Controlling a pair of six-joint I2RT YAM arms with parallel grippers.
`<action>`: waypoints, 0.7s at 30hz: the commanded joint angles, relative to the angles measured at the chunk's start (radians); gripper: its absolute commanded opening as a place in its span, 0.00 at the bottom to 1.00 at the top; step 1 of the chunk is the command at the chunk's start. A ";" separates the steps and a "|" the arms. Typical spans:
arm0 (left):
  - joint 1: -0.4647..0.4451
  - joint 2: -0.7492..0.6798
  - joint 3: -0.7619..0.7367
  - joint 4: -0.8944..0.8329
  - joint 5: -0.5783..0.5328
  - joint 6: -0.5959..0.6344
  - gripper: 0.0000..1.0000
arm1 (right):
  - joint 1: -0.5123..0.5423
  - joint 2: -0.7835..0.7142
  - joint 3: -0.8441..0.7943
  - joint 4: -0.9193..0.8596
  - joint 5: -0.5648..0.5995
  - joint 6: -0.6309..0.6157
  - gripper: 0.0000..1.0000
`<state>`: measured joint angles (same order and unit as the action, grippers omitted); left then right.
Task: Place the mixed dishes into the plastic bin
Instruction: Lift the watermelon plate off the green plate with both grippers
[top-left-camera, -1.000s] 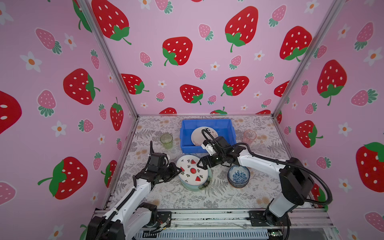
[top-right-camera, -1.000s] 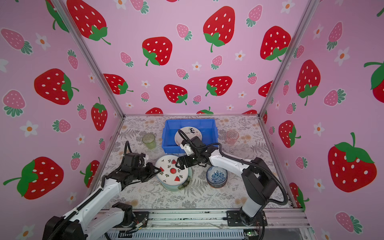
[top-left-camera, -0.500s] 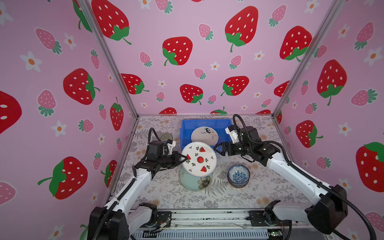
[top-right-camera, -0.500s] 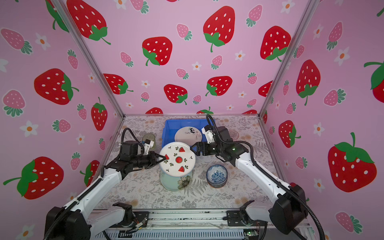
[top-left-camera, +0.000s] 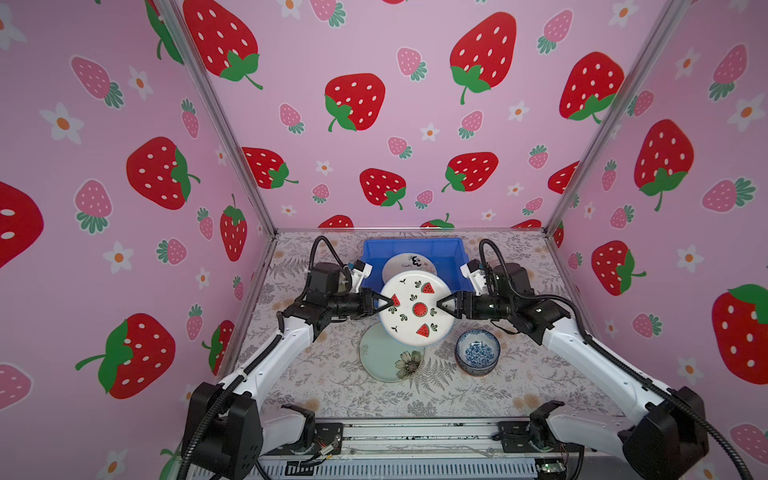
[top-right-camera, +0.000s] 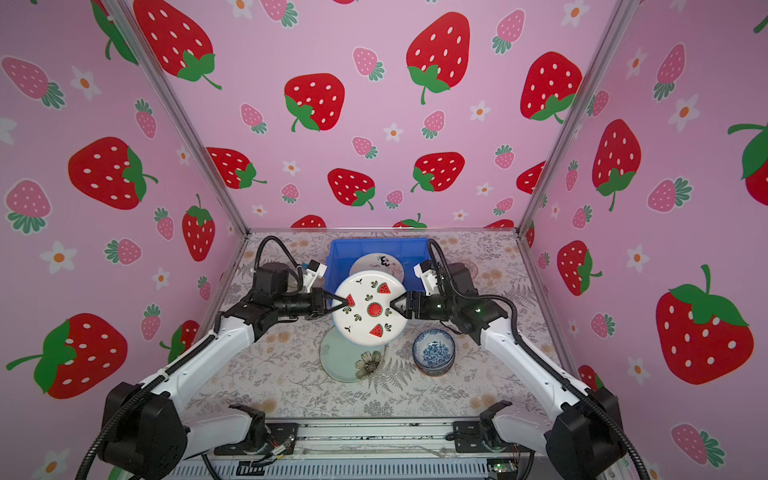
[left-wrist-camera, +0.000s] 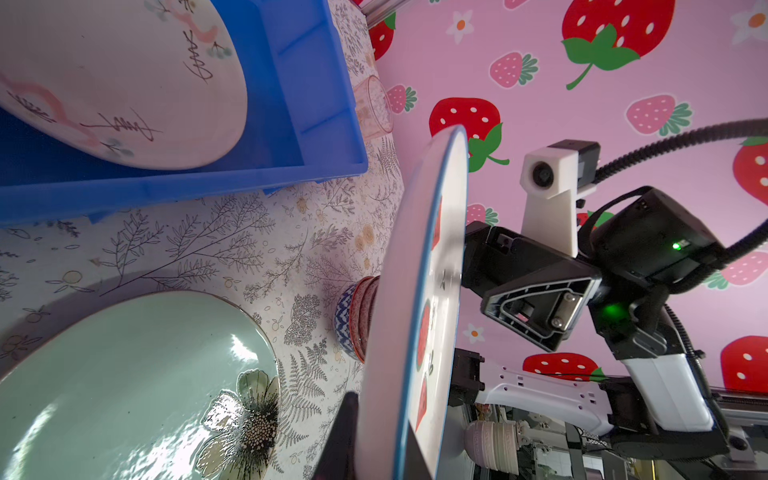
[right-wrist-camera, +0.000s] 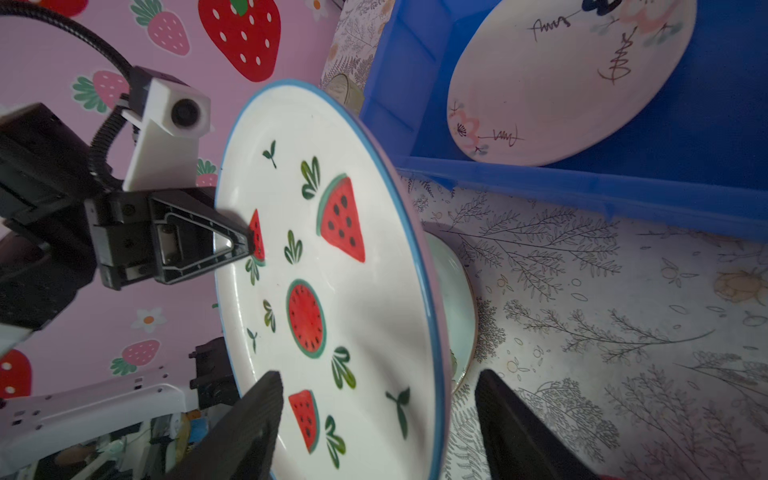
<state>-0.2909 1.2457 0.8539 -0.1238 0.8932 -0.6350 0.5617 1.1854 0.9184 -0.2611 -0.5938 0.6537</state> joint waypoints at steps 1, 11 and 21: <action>-0.012 0.000 0.056 0.107 0.081 -0.003 0.00 | -0.016 0.008 -0.010 0.074 -0.067 0.025 0.65; -0.020 0.030 0.058 0.125 0.072 -0.016 0.00 | -0.045 0.030 -0.032 0.156 -0.132 0.052 0.44; -0.021 0.057 0.063 0.166 0.059 -0.042 0.00 | -0.058 0.057 -0.052 0.203 -0.188 0.066 0.23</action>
<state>-0.3042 1.3052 0.8539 -0.0521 0.9112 -0.6556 0.4950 1.2449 0.8631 -0.1234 -0.7006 0.7128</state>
